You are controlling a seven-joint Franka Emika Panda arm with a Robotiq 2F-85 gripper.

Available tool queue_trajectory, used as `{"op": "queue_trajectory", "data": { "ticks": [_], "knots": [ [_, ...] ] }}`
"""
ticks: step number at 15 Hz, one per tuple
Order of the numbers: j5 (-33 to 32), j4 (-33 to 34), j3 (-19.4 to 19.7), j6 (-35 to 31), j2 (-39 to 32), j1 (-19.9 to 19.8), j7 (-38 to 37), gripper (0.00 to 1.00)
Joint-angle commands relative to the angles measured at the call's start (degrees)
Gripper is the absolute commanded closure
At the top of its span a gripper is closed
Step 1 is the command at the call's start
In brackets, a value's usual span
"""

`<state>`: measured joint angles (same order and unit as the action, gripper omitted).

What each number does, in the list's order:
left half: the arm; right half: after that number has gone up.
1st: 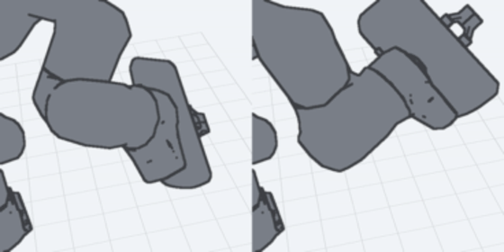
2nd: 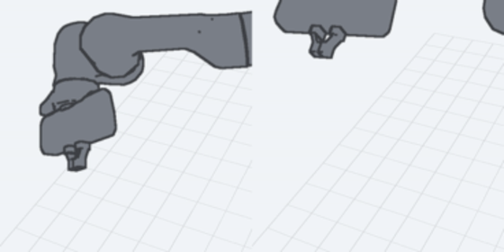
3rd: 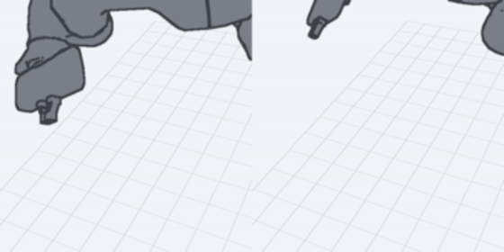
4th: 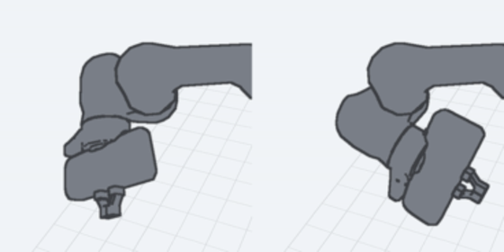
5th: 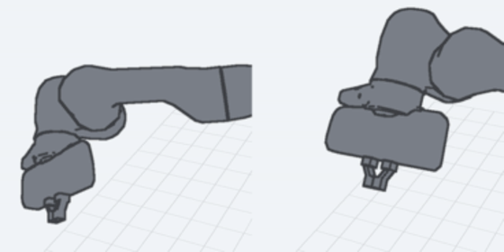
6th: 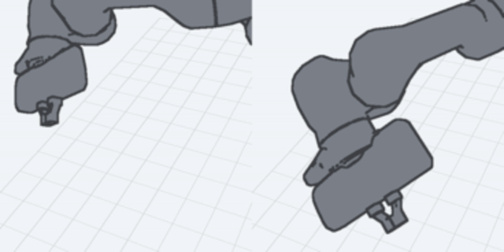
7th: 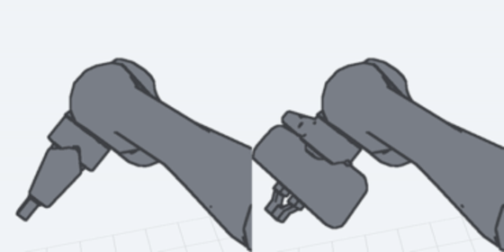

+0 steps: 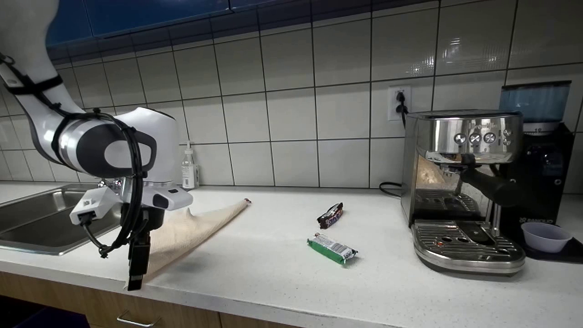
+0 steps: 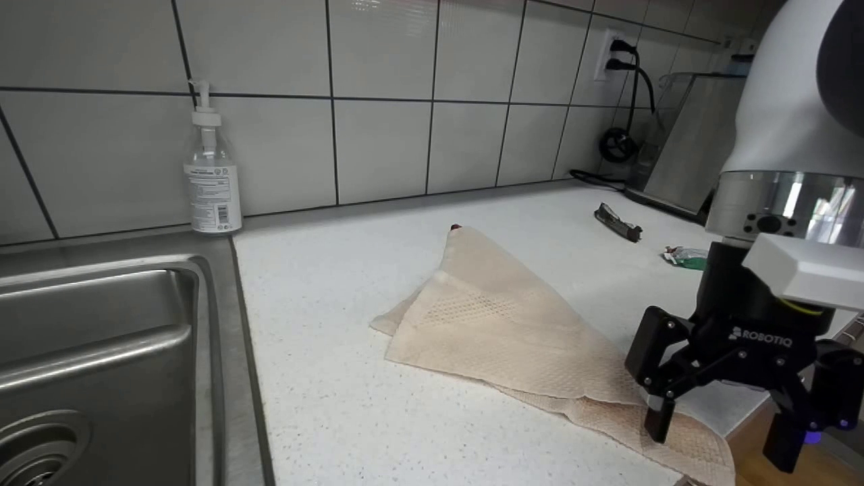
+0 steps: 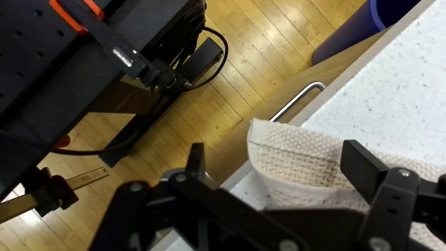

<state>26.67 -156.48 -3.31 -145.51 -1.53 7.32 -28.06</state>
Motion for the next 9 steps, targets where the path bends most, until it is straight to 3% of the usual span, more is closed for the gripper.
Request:
{"op": "queue_trajectory", "data": {
  "ticks": [1,9],
  "knots": [
    [1.8,-1.5,-0.7,-0.6,1.7,-0.9,2.4,0.00],
    [5.3,-0.7,-0.8,-0.8,0.3,-0.9,5.0,0.00]
  ]
}}
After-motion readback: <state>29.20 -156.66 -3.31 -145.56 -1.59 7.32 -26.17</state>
